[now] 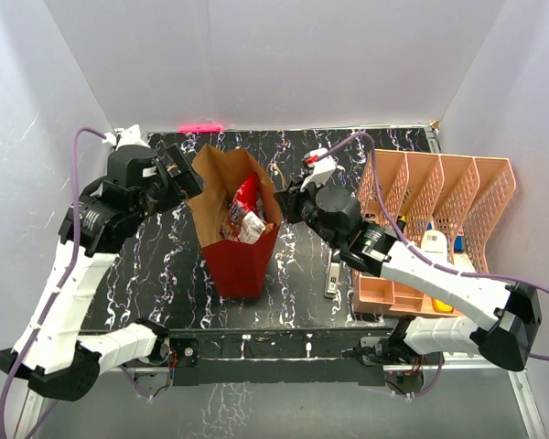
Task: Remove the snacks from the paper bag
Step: Adjust the paper bag at the center of the board.
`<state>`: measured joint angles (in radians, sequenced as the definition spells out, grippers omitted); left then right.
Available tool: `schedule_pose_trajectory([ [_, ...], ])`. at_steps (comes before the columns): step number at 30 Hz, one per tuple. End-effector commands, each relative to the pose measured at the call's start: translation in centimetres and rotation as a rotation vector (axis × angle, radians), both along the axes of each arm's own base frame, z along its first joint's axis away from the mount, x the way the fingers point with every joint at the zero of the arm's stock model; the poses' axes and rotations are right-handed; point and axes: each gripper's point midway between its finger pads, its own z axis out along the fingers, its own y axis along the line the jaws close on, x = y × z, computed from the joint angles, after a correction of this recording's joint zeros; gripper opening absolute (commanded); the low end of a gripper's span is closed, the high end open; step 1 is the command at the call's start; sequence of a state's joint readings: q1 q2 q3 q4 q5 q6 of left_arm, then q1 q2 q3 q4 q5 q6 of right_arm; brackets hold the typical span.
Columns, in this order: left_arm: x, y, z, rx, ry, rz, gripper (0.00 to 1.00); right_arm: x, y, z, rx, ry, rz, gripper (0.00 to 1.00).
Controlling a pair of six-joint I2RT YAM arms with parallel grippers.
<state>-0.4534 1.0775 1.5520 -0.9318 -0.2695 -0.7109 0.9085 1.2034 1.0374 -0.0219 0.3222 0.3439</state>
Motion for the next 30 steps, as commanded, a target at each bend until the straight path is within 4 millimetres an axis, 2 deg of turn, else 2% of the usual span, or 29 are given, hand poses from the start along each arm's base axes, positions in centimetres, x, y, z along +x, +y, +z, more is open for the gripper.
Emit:
schedule_pose_trajectory([
  [1, 0.3, 1.2, 1.6, 0.068, -0.075, 0.003, 0.98, -0.5, -1.9, 5.9, 0.165, -0.094, -0.047, 0.07],
  [7, 1.7, -0.7, 0.4, 0.069, -0.013, -0.081, 0.99, -1.1, -2.8, 6.8, 0.173, -0.103, -0.053, 0.07],
  [9, 2.0, -0.6, 0.0, 0.062, -0.009, -0.077, 0.97, -1.3, -3.0, 7.1, 0.179, -0.109, -0.050, 0.08],
  [12, 2.6, 0.7, -1.5, 0.084, 0.043, -0.041, 0.92, -1.5, -3.2, 7.5, 0.175, -0.115, -0.046, 0.08],
  [15, 3.3, 1.2, -3.2, 0.138, 0.097, -0.029, 0.79, -1.5, -3.3, 7.6, 0.173, -0.113, -0.048, 0.08],
  [17, 3.6, 1.2, -3.7, 0.156, 0.114, -0.034, 0.64, -1.7, -3.2, 7.5, 0.179, -0.107, -0.037, 0.08],
  [20, 4.1, 0.4, -4.0, 0.137, 0.107, -0.063, 0.56, -1.9, -2.8, 7.2, 0.185, -0.103, -0.018, 0.08],
  [23, 4.7, 0.0, -4.2, 0.131, 0.105, -0.071, 0.41, -1.7, -2.5, 6.9, 0.177, -0.096, -0.017, 0.08],
  [26, 5.1, -0.2, -4.8, 0.144, 0.135, -0.083, 0.34, -1.6, -2.3, 7.0, 0.175, -0.096, -0.016, 0.08],
  [30, 5.0, -0.3, -5.5, 0.150, 0.152, -0.088, 0.17, -1.7, -2.4, 7.4, 0.181, -0.095, -0.013, 0.13],
])
